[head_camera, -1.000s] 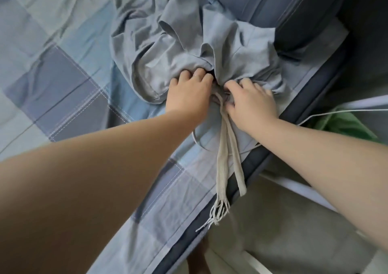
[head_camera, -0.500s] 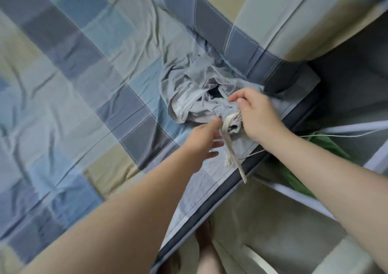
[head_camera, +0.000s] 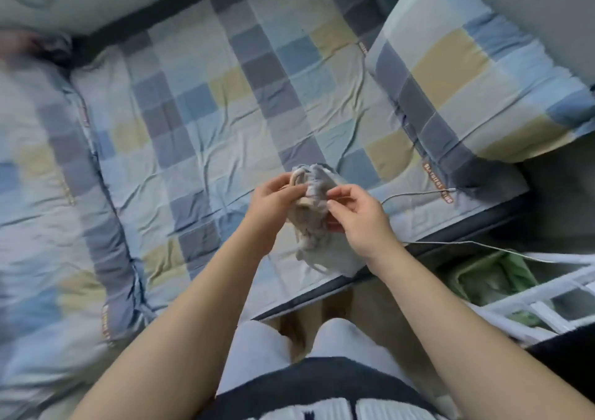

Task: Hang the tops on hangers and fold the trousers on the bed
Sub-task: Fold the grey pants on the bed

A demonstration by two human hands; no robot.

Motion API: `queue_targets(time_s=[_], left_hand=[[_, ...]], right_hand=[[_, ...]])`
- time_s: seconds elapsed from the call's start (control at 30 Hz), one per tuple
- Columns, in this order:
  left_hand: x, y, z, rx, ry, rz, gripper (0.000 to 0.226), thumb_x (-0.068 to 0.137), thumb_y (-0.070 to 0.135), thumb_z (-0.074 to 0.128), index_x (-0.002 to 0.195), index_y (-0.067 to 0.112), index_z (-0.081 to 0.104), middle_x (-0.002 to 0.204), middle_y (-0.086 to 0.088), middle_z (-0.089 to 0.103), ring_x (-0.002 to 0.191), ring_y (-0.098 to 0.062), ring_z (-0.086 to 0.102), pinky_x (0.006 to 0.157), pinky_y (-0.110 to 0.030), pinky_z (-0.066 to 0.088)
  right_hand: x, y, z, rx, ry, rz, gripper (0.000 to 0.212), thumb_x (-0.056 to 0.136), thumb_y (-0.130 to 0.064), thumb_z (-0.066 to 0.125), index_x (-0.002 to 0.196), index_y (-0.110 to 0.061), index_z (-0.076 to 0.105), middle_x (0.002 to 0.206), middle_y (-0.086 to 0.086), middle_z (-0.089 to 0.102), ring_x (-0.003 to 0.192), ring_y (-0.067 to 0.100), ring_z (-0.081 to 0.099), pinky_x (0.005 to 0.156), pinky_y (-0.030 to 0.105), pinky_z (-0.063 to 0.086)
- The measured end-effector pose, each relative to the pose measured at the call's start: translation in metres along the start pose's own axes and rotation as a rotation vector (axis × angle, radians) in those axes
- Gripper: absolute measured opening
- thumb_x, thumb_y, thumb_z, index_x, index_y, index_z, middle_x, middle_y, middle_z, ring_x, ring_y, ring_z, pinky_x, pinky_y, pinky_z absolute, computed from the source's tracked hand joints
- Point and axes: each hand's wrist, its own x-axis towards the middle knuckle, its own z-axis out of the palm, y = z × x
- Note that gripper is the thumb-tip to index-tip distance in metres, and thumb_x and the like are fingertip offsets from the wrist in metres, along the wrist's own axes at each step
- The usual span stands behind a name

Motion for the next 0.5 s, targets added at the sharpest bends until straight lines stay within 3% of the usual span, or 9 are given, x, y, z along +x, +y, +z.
queue_targets(time_s=[0.13,0.23,0.3,0.4,0.5], left_hand=[[-0.049,0.014,-0.057,0.303,0.066,0.112,0.041,0.087,0.003,0.055,0.077,0.036,0.076,0.073,0.002,0.066,0.056,-0.008,0.052,0.053,-0.019,0.043],[-0.077,0.02,-0.096,0.502,0.098,0.169,0.059,0.092,-0.004,0.05,0.074,0.047,0.073,0.073,0.005,0.063,0.061,-0.013,0.047,0.054,-0.017,0.041],[-0.097,0.027,-0.122,0.619,0.143,0.238,0.06,0.091,-0.003,0.05,0.072,0.051,0.07,0.075,0.015,0.066,0.071,-0.011,0.055,0.068,-0.023,0.046],[-0.127,0.039,-0.156,0.749,0.14,0.372,0.046,0.078,0.005,0.039,0.076,0.044,0.064,0.084,0.013,0.062,0.081,-0.016,0.059,0.075,-0.029,0.044],[-0.153,0.048,-0.191,0.844,0.174,0.534,0.039,0.07,-0.001,0.036,0.074,0.024,0.067,0.083,0.002,0.058,0.083,-0.03,0.056,0.077,-0.038,0.045]], right_hand=[[-0.02,-0.016,0.022,-0.124,-0.136,0.011,0.01,0.098,-0.003,0.059,0.099,-0.012,0.061,0.093,0.013,0.072,0.074,0.014,0.068,0.065,0.025,0.054],[-0.017,-0.036,0.044,-0.289,-0.236,-0.106,0.014,0.095,-0.004,0.063,0.105,-0.014,0.062,0.103,0.022,0.071,0.086,0.026,0.066,0.082,0.035,0.053],[-0.012,-0.049,0.064,-0.38,-0.347,-0.175,0.023,0.096,-0.006,0.063,0.113,-0.02,0.062,0.11,0.015,0.07,0.098,0.024,0.066,0.088,0.029,0.052],[-0.005,-0.062,0.105,-0.494,-0.515,-0.268,0.037,0.095,-0.007,0.063,0.125,-0.03,0.059,0.122,0.002,0.066,0.105,0.001,0.06,0.088,0.008,0.046],[0.003,-0.065,0.152,-0.668,-0.616,-0.305,0.051,0.094,-0.02,0.068,0.14,-0.034,0.051,0.139,0.0,0.057,0.128,0.009,0.05,0.109,0.028,0.04]])
